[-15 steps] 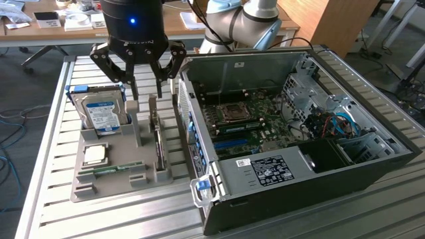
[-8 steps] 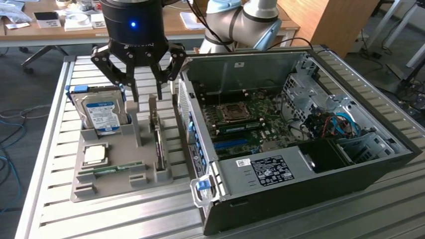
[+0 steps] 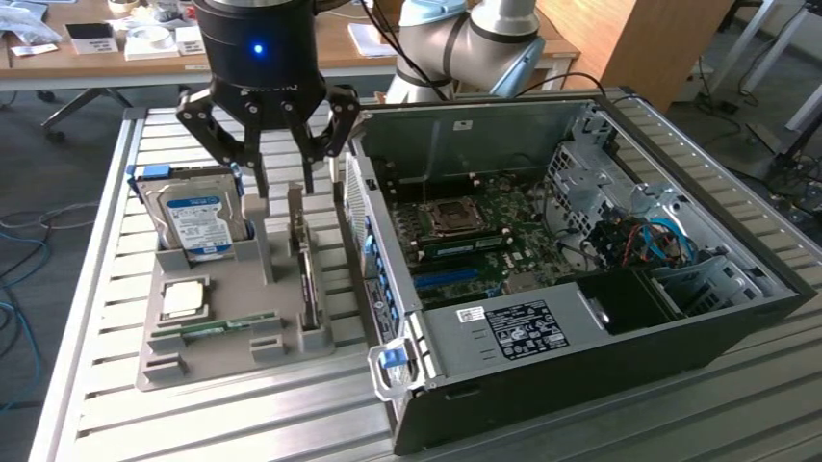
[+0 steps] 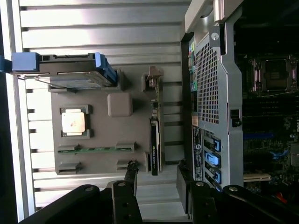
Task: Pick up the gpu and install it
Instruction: 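Pick up the gpu and move the gpu toward the slot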
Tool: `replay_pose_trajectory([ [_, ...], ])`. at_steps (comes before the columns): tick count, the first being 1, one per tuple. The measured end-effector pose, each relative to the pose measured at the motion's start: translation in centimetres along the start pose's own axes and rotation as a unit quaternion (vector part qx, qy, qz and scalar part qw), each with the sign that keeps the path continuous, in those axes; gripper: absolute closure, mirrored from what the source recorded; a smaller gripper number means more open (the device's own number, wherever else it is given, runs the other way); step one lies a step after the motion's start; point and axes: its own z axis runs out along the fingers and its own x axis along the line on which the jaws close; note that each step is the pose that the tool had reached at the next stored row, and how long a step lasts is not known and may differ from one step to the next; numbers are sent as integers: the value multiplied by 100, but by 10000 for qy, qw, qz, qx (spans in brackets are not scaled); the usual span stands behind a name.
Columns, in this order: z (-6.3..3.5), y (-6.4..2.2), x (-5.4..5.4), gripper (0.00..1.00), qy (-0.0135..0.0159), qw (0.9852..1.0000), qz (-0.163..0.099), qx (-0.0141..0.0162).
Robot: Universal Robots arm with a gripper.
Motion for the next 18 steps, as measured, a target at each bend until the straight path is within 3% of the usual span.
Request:
replay_pose_trajectory([
  [18, 42, -2, 1, 53, 1, 10000, 0, 1],
])
